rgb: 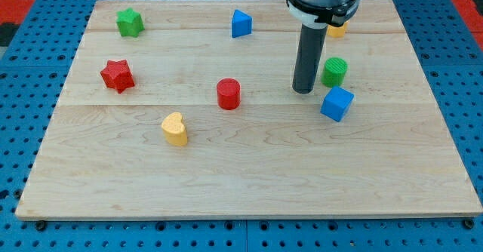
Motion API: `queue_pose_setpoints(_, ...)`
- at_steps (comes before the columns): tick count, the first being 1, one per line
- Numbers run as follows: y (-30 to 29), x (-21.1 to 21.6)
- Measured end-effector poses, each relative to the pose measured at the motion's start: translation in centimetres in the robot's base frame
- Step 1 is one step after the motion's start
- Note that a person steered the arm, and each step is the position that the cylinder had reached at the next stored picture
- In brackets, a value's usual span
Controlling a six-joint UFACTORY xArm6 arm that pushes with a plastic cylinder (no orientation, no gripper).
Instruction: Push the blue cube towards the bottom left
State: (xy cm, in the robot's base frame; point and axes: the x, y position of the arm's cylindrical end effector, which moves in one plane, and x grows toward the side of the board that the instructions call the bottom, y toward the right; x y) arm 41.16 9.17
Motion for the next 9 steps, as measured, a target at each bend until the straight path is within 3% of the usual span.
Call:
queue_pose_setpoints(3, -7.2, -4.3)
queue_pose_setpoints(4, -4.3, -2.0)
queue_pose_setpoints(7, -4.3, -2.0)
queue_pose_setpoints(9, -4.7, 6.4)
